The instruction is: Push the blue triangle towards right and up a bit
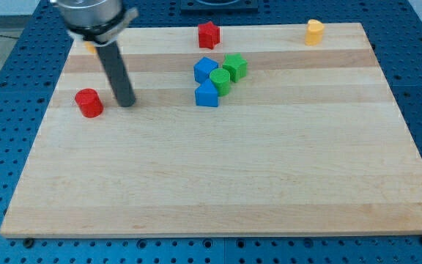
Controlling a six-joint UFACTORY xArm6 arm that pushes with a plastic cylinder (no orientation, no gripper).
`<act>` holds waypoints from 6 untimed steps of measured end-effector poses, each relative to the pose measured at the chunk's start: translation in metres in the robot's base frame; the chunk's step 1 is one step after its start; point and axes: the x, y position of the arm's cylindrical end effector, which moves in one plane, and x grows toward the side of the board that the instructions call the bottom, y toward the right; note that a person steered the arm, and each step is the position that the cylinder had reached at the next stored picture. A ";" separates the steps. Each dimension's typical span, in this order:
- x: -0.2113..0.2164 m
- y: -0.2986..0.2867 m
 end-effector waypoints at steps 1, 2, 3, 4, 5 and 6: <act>-0.012 0.047; -0.011 0.085; -0.009 0.111; 0.004 0.124; 0.022 0.134; 0.022 0.162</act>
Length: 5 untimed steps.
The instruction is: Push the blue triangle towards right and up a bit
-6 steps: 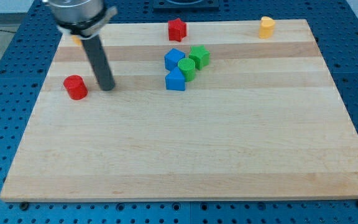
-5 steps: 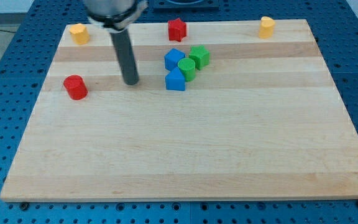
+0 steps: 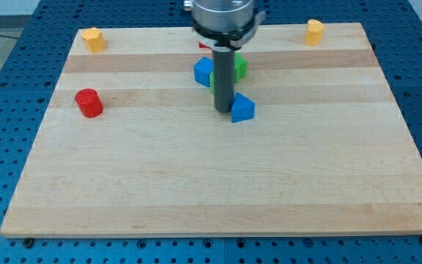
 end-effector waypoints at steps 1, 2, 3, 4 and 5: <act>0.006 0.023; 0.027 0.023; 0.040 0.024; 0.049 0.024; 0.046 0.049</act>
